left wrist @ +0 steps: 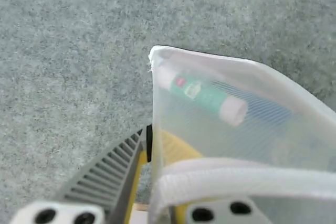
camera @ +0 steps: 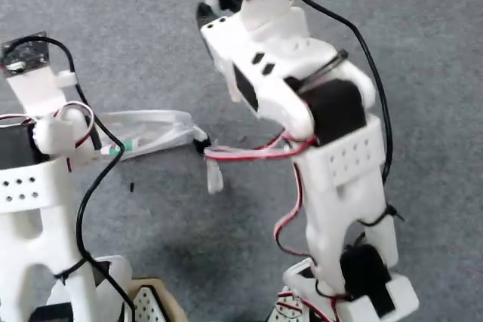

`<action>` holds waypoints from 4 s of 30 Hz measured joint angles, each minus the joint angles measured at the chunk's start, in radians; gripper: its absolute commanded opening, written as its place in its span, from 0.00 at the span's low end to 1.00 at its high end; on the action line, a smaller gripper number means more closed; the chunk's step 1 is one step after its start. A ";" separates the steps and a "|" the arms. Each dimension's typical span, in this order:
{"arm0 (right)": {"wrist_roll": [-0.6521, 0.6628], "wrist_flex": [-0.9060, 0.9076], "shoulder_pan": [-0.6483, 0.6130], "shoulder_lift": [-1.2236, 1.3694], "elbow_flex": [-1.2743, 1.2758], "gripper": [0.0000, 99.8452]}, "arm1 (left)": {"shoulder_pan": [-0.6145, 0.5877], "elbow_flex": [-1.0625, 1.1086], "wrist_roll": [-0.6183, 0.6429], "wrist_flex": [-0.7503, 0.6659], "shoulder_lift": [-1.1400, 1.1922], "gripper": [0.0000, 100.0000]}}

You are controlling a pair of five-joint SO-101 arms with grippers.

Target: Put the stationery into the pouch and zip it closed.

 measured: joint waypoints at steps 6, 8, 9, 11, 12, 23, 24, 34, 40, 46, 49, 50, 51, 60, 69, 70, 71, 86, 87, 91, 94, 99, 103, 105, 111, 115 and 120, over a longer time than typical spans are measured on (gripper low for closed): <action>-0.051 -0.025 -0.075 -0.072 0.000 0.01 | -0.017 -0.029 0.008 0.000 0.037 0.03; -0.089 -0.031 -0.095 -0.094 0.000 0.01 | -0.017 -0.029 0.008 -0.003 0.037 0.03; -0.109 -0.040 -0.104 -0.104 0.003 0.01 | -0.017 -0.029 0.008 -0.006 0.038 0.03; -0.144 -0.057 -0.120 -0.117 0.003 0.01 | -0.017 -0.029 0.008 -0.014 0.038 0.03; -0.161 -0.064 -0.130 -0.120 0.003 0.01 | -0.017 -0.029 0.008 -0.014 0.038 0.03; -0.301 -0.138 -0.189 -0.123 0.005 0.01 | -0.017 -0.028 0.008 -0.014 0.038 0.03; -0.302 -0.146 -0.189 -0.123 0.012 0.01 | -0.017 -0.028 0.008 -0.014 0.038 0.03; -0.310 -0.226 -0.210 -0.123 0.247 0.01 | -0.017 -0.028 0.008 -0.015 0.043 0.03; -0.310 -0.215 -0.212 -0.127 0.285 0.01 | -0.017 -0.028 0.008 -0.015 0.043 0.03; -0.219 -0.098 -0.273 -0.203 0.338 0.01 | -0.017 -0.028 0.008 -0.015 0.043 0.03; -0.104 -0.037 -0.345 -0.235 0.379 0.01 | -0.017 -0.028 0.008 -0.015 0.043 0.03; -0.074 -0.021 -0.362 -0.245 0.396 0.01 | -0.017 -0.028 0.008 -0.015 0.043 0.03; -0.046 -0.012 -0.377 -0.258 0.414 0.01 | -0.017 -0.028 0.008 -0.015 0.043 0.03; 0.009 0.005 -0.396 -0.353 0.562 0.01 | -0.018 -0.028 0.008 -0.015 0.043 0.03; 0.089 -0.021 -0.396 -0.379 0.718 0.01 | -0.020 -0.028 0.008 -0.015 0.046 0.03; 0.095 -0.037 -0.396 -0.384 0.741 0.01 | -0.020 -0.028 0.008 -0.015 0.046 0.03; 0.097 -0.057 -0.396 -0.387 0.766 0.01 | -0.020 -0.028 0.008 -0.015 0.046 0.03; 0.120 -0.184 -0.325 -0.388 0.821 0.01 | -0.020 -0.028 0.008 -0.025 0.048 0.03; 0.120 -0.175 -0.324 -0.379 0.793 0.01 | -0.020 -0.028 0.008 -0.028 0.046 0.03; 0.123 -0.129 -0.322 -0.377 0.709 0.01 | -0.020 -0.028 0.009 -0.031 0.044 0.03; 0.098 -0.117 -0.322 -0.377 0.664 0.01 | -0.020 -0.028 0.009 -0.031 0.044 0.03; 0.002 -0.115 -0.322 -0.377 0.615 0.01 | -0.020 -0.028 0.011 -0.032 0.044 0.03; -0.066 -0.106 -0.322 -0.377 0.598 0.01 | -0.020 -0.028 0.011 -0.032 0.044 0.03; -0.089 -0.100 -0.322 -0.377 0.598 0.01 | -0.020 -0.028 0.011 -0.032 0.044 0.03; -0.074 -0.100 -0.319 -0.377 0.724 0.01 | -0.020 -0.028 0.011 -0.032 0.044 0.03; 0.026 -0.115 -0.325 -0.396 0.835 0.02 | -0.020 -0.028 0.009 -0.032 0.044 0.03; 0.186 -0.080 -0.328 -0.400 0.887 0.04 | -0.018 -0.026 0.009 -0.032 0.044 0.03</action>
